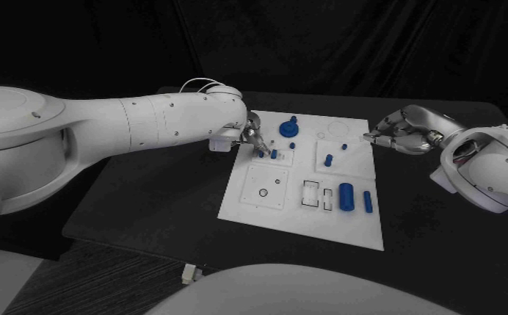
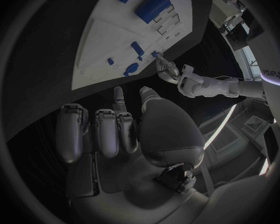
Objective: Assemble the parts on the task board
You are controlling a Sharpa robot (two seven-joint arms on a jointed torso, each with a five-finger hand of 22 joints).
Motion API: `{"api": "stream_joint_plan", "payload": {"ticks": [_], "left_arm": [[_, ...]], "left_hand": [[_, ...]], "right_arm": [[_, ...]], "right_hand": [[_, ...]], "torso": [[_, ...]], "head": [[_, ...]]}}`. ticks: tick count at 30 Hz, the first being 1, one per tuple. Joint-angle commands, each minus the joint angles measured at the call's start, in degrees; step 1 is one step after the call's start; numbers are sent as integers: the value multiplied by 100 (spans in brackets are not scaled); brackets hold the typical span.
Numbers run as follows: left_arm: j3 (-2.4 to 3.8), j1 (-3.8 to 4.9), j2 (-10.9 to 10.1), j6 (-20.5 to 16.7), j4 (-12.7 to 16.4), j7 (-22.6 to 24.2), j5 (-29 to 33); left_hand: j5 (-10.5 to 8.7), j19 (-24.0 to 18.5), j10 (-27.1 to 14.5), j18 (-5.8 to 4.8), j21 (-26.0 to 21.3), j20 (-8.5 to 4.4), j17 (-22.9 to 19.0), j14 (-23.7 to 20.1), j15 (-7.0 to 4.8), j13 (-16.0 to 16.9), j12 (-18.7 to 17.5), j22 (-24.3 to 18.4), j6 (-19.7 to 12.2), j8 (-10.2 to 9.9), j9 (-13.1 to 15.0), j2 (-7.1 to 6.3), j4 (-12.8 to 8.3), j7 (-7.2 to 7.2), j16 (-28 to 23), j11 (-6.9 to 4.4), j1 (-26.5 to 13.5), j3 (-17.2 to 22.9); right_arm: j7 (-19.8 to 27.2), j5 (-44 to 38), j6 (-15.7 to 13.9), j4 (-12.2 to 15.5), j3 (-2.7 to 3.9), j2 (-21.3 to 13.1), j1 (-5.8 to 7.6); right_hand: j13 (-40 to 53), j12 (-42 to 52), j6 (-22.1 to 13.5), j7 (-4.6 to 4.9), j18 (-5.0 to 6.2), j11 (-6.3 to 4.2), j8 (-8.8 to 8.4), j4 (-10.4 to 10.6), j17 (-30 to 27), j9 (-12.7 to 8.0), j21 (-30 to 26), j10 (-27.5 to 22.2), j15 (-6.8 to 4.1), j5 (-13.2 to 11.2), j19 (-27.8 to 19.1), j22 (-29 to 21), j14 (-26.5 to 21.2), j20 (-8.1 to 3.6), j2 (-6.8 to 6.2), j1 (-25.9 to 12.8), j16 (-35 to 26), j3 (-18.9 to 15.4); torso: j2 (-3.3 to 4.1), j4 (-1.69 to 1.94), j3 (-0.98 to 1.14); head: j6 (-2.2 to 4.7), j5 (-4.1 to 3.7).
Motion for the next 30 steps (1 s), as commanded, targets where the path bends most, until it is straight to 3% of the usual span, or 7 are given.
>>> {"api": "stream_joint_plan", "payload": {"ticks": [1,4,9,17,22,27,30], "left_arm": [[4,-15,17,76,-11,78,-4],[4,-18,25,51,-23,96,-4],[4,-22,39,10,-48,117,-4],[5,-24,9,-129,-30,183,-5],[6,-17,-82,-432,95,335,-99],[8,49,-192,-743,247,480,-175],[9,140,-259,-839,330,536,-194]], "left_hand": [[-85,28,597,-146,-55,18,1590,575,-13,1544,101,932,14,-63,101,-10,87,14,80,2,-115,14],[68,30,597,-144,-63,14,1590,575,-22,1544,101,936,-6,-28,171,-3,35,0,80,-10,-37,32],[126,32,597,-145,-65,12,1590,575,-24,1544,101,939,-27,-23,196,-4,18,-2,80,-12,-11,37],[22,41,597,-147,-68,19,1590,575,-10,1544,101,952,-94,-9,270,-102,118,27,80,9,-160,-106],[-29,56,597,-151,-57,24,1590,575,-8,1544,101,969,-134,68,378,-168,232,28,80,13,-276,-268],[27,74,597,-154,-50,21,1590,575,-11,1544,101,989,-229,233,581,-186,362,22,80,8,-302,-444],[45,79,597,-155,-47,19,1590,575,-14,1544,101,994,-248,281,633,-177,385,17,80,5,-284,-476]], "right_arm": [[-77,-10,35,-3,4,1,-15],[-79,-10,42,-4,4,1,-17],[-83,-10,52,-4,4,1,-19],[-88,-10,61,-2,4,-11,-21],[-94,-10,67,-9,4,-20,-21],[-103,-10,72,-14,4,-26,-22],[-107,-10,75,-16,4,-30,-22]], "right_hand": [[1521,95,-49,5,62,58,24,-20,627,31,-102,567,14,128,174,1269,432,25,-17,156,-115,91],[1521,95,-49,5,62,58,24,-20,627,31,-102,567,14,128,174,1269,432,25,-17,156,-115,91],[1521,95,-49,5,62,58,24,-20,627,31,-102,567,14,128,174,1269,432,25,-17,156,-115,91],[1521,95,-49,5,61,59,24,-20,621,30,-101,567,15,142,175,1270,431,25,-18,162,-118,92],[1521,95,-50,6,61,60,24,-19,621,30,-101,567,15,148,175,1270,431,25,-19,165,-118,92],[1521,95,-50,6,61,60,24,-19,621,30,-101,567,15,148,175,1270,431,25,-19,165,-118,92],[1521,95,-50,6,61,60,24,-19,621,30,-101,567,15,148,175,1270,431,25,-19,165,-118,92]], "torso": [[1,2,-1],[1,2,0],[3,2,-2],[2,3,-3],[1,-2,-2],[0,-3,-2],[-3,-3,-2]], "head": [[0,-4],[0,3],[0,-3],[0,-17],[0,-29],[0,-38],[0,-38]]}}
